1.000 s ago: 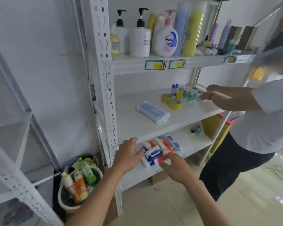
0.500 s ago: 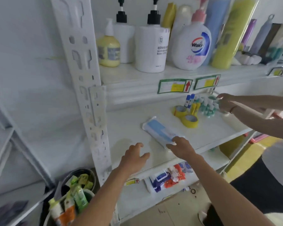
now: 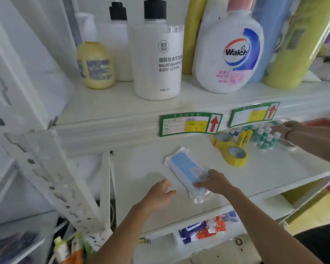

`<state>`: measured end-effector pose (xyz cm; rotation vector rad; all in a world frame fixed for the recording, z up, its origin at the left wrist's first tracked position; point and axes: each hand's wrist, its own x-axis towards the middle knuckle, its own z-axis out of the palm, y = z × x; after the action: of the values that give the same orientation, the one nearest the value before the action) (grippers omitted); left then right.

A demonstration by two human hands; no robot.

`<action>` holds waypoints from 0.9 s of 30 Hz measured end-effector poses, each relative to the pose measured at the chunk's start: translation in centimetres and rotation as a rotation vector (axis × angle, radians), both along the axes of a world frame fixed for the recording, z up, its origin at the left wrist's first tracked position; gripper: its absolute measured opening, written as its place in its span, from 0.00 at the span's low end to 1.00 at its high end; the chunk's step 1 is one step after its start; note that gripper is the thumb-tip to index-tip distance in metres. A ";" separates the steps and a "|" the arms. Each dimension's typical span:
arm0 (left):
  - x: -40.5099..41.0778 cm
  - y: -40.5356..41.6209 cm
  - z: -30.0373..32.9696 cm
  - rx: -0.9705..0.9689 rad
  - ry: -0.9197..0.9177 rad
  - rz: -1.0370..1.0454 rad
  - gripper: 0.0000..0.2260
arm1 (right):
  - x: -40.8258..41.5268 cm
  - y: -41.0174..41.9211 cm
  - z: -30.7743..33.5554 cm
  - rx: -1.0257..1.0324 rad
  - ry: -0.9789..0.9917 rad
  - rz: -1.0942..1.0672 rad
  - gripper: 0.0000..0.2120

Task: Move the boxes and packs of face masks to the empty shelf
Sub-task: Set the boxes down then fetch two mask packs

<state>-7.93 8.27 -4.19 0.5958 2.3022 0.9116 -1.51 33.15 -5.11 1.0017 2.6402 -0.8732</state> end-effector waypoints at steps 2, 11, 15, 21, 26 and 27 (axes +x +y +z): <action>0.0 1.1 -0.5 -0.005 -0.009 0.011 0.23 | -0.2 0.3 -0.5 -0.080 0.022 -0.037 0.45; 0.3 5.4 -1.9 0.411 -0.621 0.347 0.17 | 2.1 0.1 -0.8 -0.525 0.276 -0.397 0.28; 0.4 6.0 -2.4 0.456 -0.756 0.259 0.17 | 4.4 -1.1 0.1 -0.592 0.327 -0.461 0.29; -0.4 7.5 -2.1 0.409 -0.605 0.267 0.12 | 10.7 -1.3 1.6 -0.476 0.520 -0.721 0.23; 1.8 9.6 -1.0 0.411 -0.543 0.108 0.10 | 19.4 -2.8 1.7 -0.309 0.618 -0.962 0.27; 2.7 10.1 -0.8 0.419 -0.551 0.053 0.09 | 21.4 -3.3 1.7 -0.289 0.643 -1.009 0.28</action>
<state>-5.25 18.35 -4.95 0.3839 1.6519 1.4001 19.92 29.81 -3.44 2.3113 2.1532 -1.9667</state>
